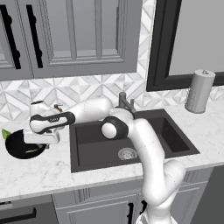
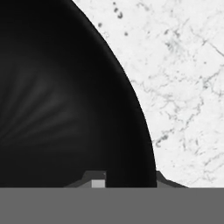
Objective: Pick the lemon wedge from the sink and place it in the bowl. Then pick the bowl and place it in the microwave. Then close the microwave door and press the start button.
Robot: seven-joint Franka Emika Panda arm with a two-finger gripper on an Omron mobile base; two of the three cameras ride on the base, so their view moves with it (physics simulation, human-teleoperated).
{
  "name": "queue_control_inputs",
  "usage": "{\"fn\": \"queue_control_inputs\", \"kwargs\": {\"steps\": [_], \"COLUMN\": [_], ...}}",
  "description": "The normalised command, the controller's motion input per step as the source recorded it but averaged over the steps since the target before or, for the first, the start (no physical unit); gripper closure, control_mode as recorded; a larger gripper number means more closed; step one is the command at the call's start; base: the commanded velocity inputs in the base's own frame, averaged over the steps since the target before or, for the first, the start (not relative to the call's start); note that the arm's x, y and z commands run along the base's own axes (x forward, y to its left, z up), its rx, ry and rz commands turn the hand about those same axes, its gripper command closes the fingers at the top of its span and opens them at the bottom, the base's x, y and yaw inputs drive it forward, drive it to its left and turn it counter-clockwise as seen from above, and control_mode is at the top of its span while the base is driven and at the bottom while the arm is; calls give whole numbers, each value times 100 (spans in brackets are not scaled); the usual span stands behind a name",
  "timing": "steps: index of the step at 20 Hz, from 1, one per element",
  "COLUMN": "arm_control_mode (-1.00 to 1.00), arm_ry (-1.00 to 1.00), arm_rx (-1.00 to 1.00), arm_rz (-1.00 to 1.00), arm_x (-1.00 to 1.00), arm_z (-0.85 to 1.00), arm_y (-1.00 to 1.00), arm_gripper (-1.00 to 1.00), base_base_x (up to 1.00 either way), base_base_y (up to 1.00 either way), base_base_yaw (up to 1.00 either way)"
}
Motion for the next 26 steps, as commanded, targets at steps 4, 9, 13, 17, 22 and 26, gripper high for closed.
{"fn": "queue_control_inputs", "kwargs": {"steps": [4, 9, 13, 17, 22, 26], "arm_control_mode": [-100, -100, -100, -100, -100, -100], "arm_ry": [-8, -12, -9, -15, -8, -1], "arm_rx": [0, 0, 0, 12, 12, 8], "arm_rz": [0, 0, 0, -9, -13, -14], "arm_x": [-40, -63, -50, -52, -45, -48], "arm_z": [5, 1, 0, 37, 63, 55], "arm_y": [0, -1, -11, -35, -47, -56], "arm_gripper": [100, 100, 100, 100, 100, 100], "base_base_x": [0, 0, 0, 0, 0, 0], "base_base_y": [0, 0, 0, 0, 0, 0], "base_base_yaw": [0, 0, 0, 0, 0, 0]}}
